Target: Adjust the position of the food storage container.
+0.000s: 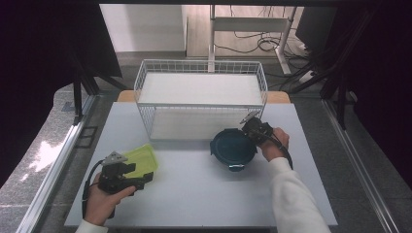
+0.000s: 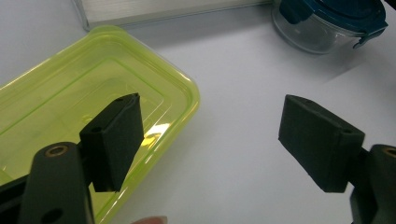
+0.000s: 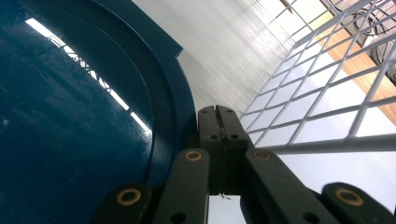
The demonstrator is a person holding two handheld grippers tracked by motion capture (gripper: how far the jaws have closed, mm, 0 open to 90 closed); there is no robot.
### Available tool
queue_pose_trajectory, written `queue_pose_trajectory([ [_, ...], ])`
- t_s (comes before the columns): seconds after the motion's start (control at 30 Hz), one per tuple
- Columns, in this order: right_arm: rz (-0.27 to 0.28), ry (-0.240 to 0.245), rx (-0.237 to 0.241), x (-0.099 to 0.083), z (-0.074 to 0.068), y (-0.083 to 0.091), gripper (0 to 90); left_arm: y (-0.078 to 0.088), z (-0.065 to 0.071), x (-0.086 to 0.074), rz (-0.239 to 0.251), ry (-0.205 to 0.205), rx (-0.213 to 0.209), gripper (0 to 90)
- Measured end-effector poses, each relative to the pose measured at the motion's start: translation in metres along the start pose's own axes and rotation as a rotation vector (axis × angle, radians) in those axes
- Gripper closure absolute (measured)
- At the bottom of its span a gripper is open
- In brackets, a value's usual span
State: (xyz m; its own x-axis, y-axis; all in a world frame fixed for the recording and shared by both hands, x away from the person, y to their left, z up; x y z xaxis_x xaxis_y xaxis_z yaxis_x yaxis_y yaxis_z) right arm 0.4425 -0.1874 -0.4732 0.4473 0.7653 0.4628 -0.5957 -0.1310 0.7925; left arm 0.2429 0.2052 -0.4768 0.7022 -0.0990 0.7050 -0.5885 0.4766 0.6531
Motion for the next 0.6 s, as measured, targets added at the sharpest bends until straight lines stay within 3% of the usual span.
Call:
queue_pose_trajectory([
  [0.43, 0.003, 0.006, -0.005, 0.0004, -0.0050, 0.0013, 89.2, -0.0020, 0.0010, -0.0002, -0.006, -0.003, -0.004, 22.3],
  [0.6, 0.003, 0.033, 0.008, 0.0019, -0.0094, 0.0031, 89.2, -0.0021, 0.0008, -0.0002, -0.007, -0.003, -0.004, 22.4],
])
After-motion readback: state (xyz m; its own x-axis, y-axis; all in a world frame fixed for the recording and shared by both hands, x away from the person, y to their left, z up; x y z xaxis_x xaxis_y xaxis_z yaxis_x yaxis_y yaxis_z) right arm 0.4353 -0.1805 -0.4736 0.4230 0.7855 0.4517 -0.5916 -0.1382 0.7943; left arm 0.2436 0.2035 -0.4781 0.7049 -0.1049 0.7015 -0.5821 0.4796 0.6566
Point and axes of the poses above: each handheld gripper's, and its own axes: y roughly backward along the jaws, x roughly out of its top, z roughly to its right, the point moved 2 cm from there along -y, roughly forward along the jaws, and after that the axes turned 1 degree about y, right-handed, at the moved point
